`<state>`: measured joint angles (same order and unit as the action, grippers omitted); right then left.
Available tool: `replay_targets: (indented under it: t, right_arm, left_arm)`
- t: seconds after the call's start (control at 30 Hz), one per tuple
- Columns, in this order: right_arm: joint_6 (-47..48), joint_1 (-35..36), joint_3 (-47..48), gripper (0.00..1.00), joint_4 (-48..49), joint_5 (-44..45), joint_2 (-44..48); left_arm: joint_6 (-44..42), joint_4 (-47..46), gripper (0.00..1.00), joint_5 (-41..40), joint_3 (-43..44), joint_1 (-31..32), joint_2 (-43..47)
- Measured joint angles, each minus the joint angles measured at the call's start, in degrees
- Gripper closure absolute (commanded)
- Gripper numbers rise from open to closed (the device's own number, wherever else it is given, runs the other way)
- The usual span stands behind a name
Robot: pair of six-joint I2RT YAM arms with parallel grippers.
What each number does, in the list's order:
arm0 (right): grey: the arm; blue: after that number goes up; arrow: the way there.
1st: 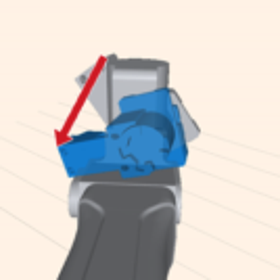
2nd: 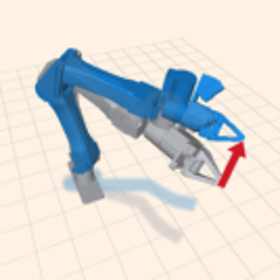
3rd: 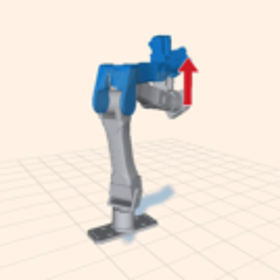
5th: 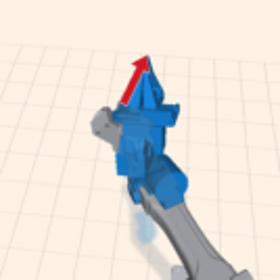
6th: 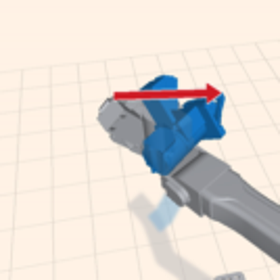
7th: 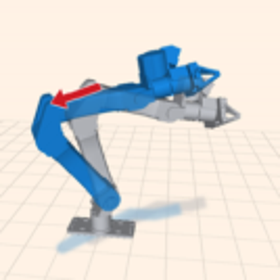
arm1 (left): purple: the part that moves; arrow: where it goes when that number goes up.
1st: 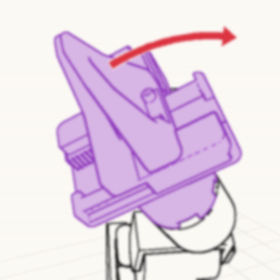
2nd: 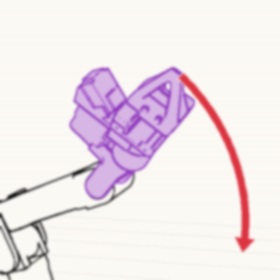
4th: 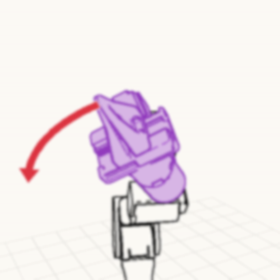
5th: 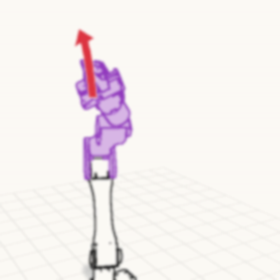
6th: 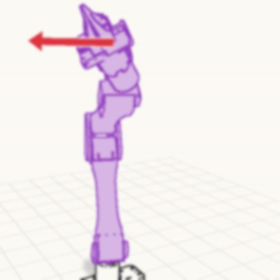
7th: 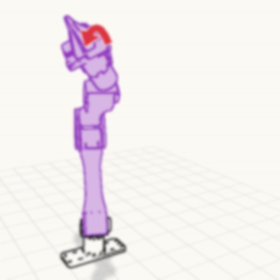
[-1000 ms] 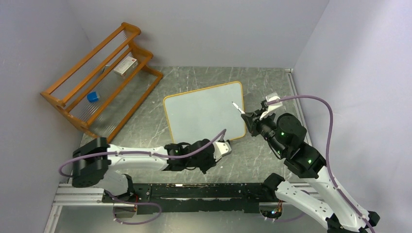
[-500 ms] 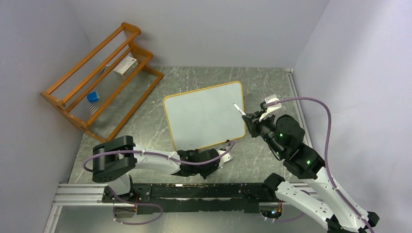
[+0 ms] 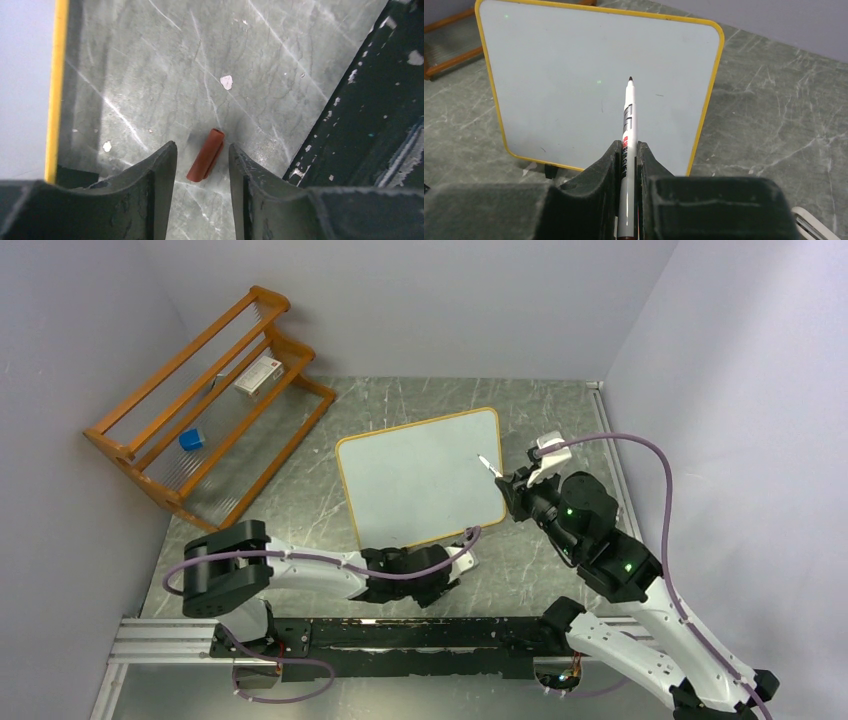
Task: Write a sentence on the whiteboard
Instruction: Place the pen cap at the center of the board, then write a sentence on the whiteboard.
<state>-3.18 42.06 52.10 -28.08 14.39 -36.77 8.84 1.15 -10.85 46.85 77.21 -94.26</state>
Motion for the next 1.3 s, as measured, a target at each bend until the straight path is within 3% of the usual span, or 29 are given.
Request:
replay_targets:
  t: [0.17, 0.4, 0.5, 0.6, 1.1, 1.3]
  right_arm:
    - [-0.9, 0.0, 2.2, 1.0, -1.1, 0.0, -1.0]
    - [-2.6, 0.0, 4.2, 1.0, -3.1, -0.8, -1.9]
    - [-2.6, 0.0, 4.4, 1.0, -3.4, -0.9, -2.2]
    - [-2.8, 0.0, 4.4, 1.0, -3.7, -0.9, -2.4]
    - [-5.9, 0.0, 4.0, 1.0, -5.2, -3.5, -2.4]
    - [-6.9, 0.0, 3.9, 1.0, -5.3, -5.1, -3.1]
  left_arm:
    - [1.2, 2.5, 0.37, -2.0, 0.9, 0.0, 5.3]
    - [3.0, 9.4, 0.25, -6.5, 8.9, -1.1, 13.5]
    - [3.2, 13.4, 0.12, -9.0, 12.9, -3.2, 16.8]
    - [3.4, 16.7, 0.07, -10.1, 15.1, -5.9, 20.4]
    - [1.4, 26.1, 0.04, -1.9, 18.9, -31.9, 38.0]
    - [1.0, 25.9, 0.06, 6.1, 16.7, -47.1, 40.0]
